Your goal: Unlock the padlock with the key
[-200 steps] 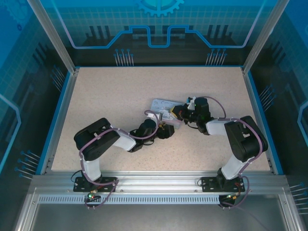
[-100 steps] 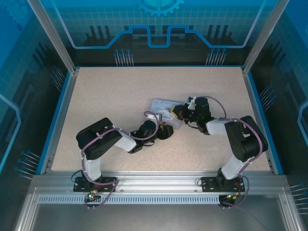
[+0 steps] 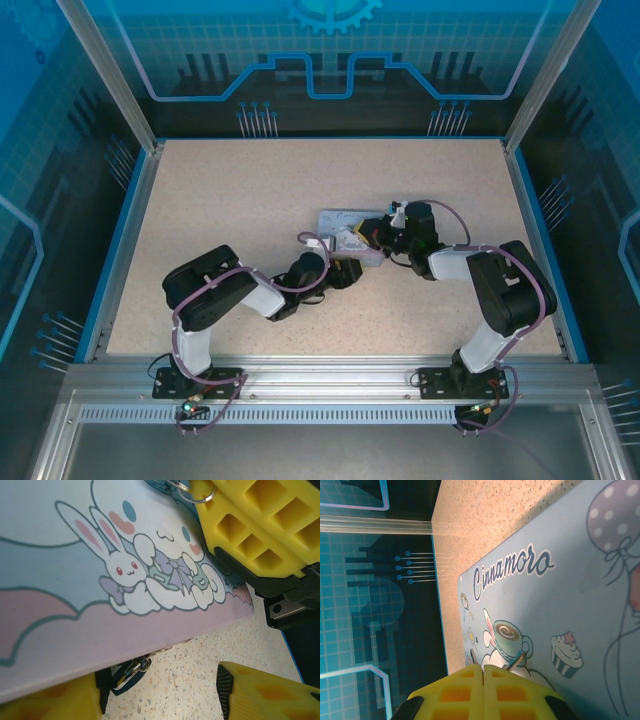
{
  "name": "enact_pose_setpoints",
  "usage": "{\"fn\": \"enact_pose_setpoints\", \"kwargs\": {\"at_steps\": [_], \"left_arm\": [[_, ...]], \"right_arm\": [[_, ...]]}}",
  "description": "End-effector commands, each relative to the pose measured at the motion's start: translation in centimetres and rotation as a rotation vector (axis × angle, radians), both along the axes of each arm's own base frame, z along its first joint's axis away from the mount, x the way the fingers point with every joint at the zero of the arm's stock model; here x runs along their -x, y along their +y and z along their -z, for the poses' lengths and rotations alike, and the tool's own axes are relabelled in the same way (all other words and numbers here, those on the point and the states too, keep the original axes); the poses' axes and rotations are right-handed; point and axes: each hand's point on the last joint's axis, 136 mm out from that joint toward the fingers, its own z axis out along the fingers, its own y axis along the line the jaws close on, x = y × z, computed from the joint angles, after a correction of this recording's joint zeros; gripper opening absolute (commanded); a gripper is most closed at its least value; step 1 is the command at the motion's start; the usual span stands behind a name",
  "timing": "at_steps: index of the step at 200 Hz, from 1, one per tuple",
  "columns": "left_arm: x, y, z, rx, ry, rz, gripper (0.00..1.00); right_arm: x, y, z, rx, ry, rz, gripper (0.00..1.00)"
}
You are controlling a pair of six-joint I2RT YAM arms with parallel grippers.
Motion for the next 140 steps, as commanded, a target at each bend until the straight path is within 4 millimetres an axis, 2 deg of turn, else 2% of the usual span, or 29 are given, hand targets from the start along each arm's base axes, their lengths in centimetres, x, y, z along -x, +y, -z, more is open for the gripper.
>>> {"fn": "enact_pose_setpoints", "kwargs": {"at_steps": [1,49,74,140], "left_arm": [[0.1,-0.3,0.9,-0.027,0.007,-0.008,0.59],[0.2,0.0,2.9,-0.184,0.001,-0.015,0.63],[0.1,-0.1,3.3,-0.187,0.002,-0.018,0.63],[1.0,-2.4,1.2,-0.075,-0.028,0.021,0.58]], "right_arm": [[-0.6,-0.3,-0.2,-0.002,-0.009,0.007,0.0],[-0.7,-0.2,-0.4,-0.005,-0.011,0.008,0.0],[-0.6,-0.2,-0.2,-0.004,-0.009,0.006,0.0],[-0.6,-0.3,0.0,-0.004,-0.001,0.01,0.0]]}}
